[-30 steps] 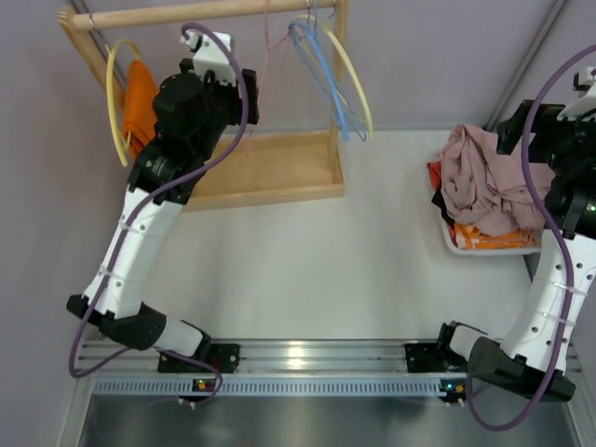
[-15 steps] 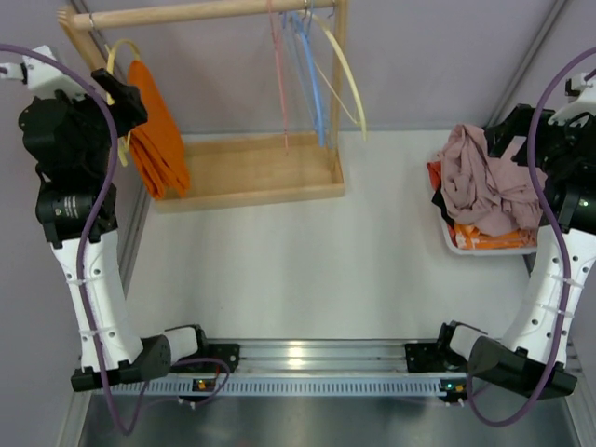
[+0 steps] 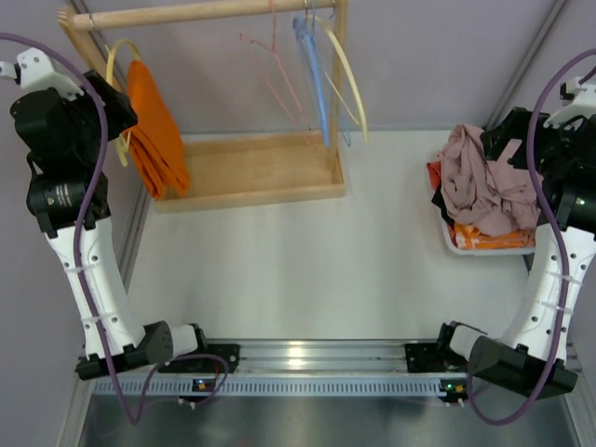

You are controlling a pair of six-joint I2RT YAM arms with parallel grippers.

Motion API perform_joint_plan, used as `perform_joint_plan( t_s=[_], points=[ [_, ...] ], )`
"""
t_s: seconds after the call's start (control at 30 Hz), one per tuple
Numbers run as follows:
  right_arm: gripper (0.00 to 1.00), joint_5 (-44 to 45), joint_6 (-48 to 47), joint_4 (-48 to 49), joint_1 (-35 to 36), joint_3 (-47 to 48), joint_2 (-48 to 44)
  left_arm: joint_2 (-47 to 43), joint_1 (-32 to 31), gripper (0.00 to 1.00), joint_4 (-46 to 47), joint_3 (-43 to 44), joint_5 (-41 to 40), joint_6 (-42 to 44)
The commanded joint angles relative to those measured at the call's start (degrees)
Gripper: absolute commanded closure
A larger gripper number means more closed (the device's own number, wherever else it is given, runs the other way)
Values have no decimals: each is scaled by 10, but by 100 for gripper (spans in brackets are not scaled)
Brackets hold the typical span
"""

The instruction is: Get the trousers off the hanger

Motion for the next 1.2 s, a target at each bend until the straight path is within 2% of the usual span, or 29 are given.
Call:
perform_joint_plan(
  t_s=[0.0,0.37,0.63,0.9,1.03,1.17],
  points=[
    [1,-3,-11,29,-9,2,-22,39,4,23,-21,35,3,26],
    [1,2,-9,35,-9,-13,-29,131,5,24,-20,108,23,39],
    [1,7,-9,40,-9,-33,-34,198,5,32,-21,172,31,30],
    [0,12,-14,43,-9,-38,-34,220,4,39,-21,174,41,53],
    [1,12,-7,45,-9,-41,-34,217,4,49,-20,161,30,61],
    [1,12,-4,49,-9,-50,-39,214,4,66,-19,165,32,59]
  ],
)
